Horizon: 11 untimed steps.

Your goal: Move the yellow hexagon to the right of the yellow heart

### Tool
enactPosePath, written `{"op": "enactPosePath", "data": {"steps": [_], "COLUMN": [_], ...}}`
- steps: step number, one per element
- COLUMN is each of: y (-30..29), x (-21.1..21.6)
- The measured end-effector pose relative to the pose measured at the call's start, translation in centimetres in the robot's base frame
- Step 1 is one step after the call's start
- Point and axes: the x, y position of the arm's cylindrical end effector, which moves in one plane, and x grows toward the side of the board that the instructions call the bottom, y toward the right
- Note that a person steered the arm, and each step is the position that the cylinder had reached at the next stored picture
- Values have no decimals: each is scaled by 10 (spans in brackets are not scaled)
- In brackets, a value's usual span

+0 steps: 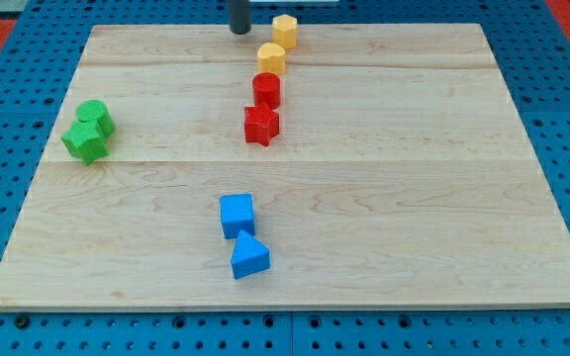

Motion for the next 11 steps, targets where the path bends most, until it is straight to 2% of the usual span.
{"op": "enactPosePath", "data": {"steps": [1,2,3,5,7,9,11], "y": [89,137,125,233,143,141,41], "x": [1,7,9,9,44,62,66]}}
